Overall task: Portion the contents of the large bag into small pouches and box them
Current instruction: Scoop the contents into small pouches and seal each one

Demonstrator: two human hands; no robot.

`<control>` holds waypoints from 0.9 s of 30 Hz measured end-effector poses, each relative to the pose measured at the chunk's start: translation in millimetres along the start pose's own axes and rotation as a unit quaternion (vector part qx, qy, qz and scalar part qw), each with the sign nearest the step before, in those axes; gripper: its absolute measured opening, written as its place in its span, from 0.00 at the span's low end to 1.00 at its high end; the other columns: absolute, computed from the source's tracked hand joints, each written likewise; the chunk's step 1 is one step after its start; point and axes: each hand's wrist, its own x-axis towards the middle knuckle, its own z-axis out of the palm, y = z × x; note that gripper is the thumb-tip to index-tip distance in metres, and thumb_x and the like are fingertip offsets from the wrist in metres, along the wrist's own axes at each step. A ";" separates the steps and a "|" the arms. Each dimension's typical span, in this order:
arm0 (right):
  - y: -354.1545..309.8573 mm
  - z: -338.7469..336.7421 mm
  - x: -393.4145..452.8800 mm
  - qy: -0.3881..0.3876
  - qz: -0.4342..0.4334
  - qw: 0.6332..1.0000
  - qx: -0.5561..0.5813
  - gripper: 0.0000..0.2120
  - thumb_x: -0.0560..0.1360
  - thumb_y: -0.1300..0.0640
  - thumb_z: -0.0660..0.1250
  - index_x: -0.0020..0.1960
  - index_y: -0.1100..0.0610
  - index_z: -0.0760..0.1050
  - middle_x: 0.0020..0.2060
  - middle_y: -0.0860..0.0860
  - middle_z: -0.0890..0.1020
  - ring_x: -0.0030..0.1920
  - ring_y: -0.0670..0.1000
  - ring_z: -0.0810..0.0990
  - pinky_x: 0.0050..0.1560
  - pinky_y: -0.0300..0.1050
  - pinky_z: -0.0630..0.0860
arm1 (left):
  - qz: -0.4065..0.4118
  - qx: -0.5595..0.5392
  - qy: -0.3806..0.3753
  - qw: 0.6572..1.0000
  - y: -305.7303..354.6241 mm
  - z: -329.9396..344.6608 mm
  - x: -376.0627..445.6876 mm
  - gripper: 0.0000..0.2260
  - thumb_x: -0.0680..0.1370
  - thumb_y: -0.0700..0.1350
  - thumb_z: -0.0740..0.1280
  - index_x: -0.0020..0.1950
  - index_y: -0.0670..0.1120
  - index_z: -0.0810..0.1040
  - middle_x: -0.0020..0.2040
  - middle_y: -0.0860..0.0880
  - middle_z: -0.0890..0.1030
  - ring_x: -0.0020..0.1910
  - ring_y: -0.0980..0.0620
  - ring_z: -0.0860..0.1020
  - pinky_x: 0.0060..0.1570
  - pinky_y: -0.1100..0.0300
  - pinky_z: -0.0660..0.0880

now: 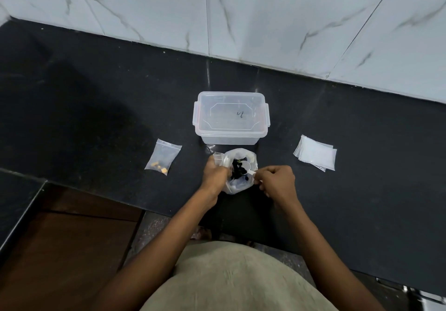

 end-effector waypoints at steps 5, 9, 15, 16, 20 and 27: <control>-1.7 -2.6 -1.4 -0.026 0.068 0.992 0.102 0.07 0.69 0.67 0.70 0.40 0.73 0.81 0.29 0.59 0.80 0.24 0.48 0.70 0.21 0.38 0.62 | 0.036 0.065 0.018 0.997 -7.1 -2.7 2.4 0.17 0.73 0.33 0.63 0.59 0.47 0.75 0.51 0.48 0.81 0.49 0.51 0.80 0.45 0.59 0.76; -7.3 -5.3 -4.5 -0.052 0.069 0.987 0.133 0.06 0.70 0.69 0.70 0.42 0.72 0.82 0.29 0.58 0.79 0.23 0.45 0.68 0.20 0.37 0.60 | 0.048 0.072 0.024 0.996 -8.2 -5.2 3.7 0.17 0.72 0.35 0.68 0.59 0.47 0.74 0.52 0.48 0.81 0.52 0.49 0.80 0.50 0.56 0.78; -16.1 -11.4 -12.1 -0.064 0.041 0.987 0.142 0.06 0.72 0.70 0.69 0.39 0.65 0.84 0.29 0.57 0.80 0.23 0.46 0.69 0.20 0.37 0.61 | 0.172 0.203 0.087 0.960 -11.2 -8.4 3.0 0.17 0.72 0.39 0.71 0.61 0.42 0.74 0.57 0.46 0.73 0.57 0.48 0.74 0.60 0.54 0.71; -18.8 -11.9 -13.7 -0.064 0.035 0.987 0.145 0.07 0.72 0.70 0.69 0.39 0.64 0.84 0.29 0.57 0.80 0.23 0.46 0.69 0.19 0.37 0.61 | 0.200 0.220 0.101 0.949 -12.3 -9.3 1.5 0.18 0.72 0.41 0.70 0.60 0.42 0.74 0.57 0.46 0.72 0.58 0.47 0.73 0.61 0.53 0.71; -35.0 -13.4 -21.3 -0.063 0.008 0.984 0.164 0.07 0.73 0.70 0.70 0.39 0.63 0.84 0.29 0.57 0.80 0.22 0.46 0.69 0.19 0.37 0.61 | 0.297 0.247 0.145 0.911 -10.1 -14.9 -7.1 0.21 0.65 0.44 0.66 0.57 0.43 0.74 0.56 0.48 0.72 0.56 0.49 0.70 0.57 0.56 0.70; -68.4 -11.9 -41.1 -0.058 -0.073 0.980 0.175 0.05 0.74 0.69 0.71 0.42 0.63 0.85 0.29 0.56 0.81 0.23 0.47 0.70 0.20 0.36 0.63 | 0.358 0.231 0.148 0.892 2.5 -12.0 -19.0 0.20 0.67 0.55 0.65 0.53 0.45 0.74 0.51 0.52 0.72 0.51 0.50 0.73 0.52 0.53 0.71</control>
